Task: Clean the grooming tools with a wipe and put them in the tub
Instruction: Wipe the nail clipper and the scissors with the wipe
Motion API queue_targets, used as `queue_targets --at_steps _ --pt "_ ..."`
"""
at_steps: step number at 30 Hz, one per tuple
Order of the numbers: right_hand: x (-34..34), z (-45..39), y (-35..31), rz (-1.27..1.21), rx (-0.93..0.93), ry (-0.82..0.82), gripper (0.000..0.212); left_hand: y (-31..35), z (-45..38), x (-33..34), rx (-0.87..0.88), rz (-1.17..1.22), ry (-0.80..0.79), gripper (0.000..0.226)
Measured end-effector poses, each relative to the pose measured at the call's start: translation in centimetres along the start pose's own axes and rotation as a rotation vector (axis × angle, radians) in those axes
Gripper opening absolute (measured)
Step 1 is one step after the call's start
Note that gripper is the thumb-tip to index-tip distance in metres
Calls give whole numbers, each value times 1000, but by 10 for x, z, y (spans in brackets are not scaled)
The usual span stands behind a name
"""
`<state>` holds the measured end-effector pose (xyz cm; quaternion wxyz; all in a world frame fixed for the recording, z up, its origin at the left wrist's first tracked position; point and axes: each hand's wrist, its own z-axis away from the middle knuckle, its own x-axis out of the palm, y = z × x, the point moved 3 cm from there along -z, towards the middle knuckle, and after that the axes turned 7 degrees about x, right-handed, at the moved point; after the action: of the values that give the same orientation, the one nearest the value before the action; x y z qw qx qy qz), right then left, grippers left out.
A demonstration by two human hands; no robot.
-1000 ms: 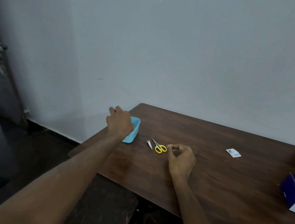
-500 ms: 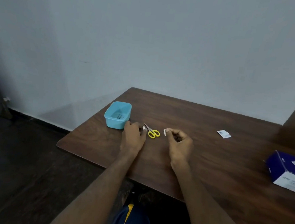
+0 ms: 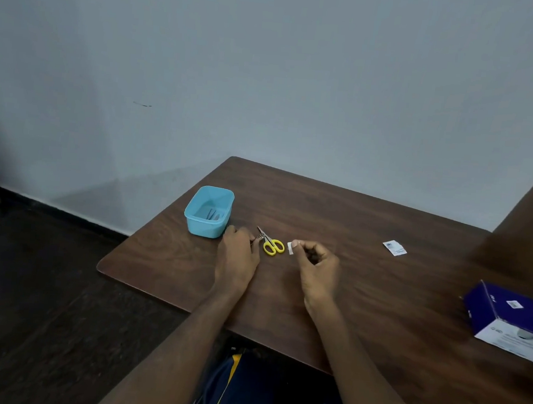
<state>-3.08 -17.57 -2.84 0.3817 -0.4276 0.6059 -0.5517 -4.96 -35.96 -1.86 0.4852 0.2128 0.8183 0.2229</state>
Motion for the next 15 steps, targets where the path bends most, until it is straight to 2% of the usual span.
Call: queue_targets --at_steps 10,15 --pt "1 1 0 -18 -9 30 7 -2 1 0 53 76 29 14" --pt "-1 3 -2 -83 -17 63 6 -1 -1 1 171 208 20 5"
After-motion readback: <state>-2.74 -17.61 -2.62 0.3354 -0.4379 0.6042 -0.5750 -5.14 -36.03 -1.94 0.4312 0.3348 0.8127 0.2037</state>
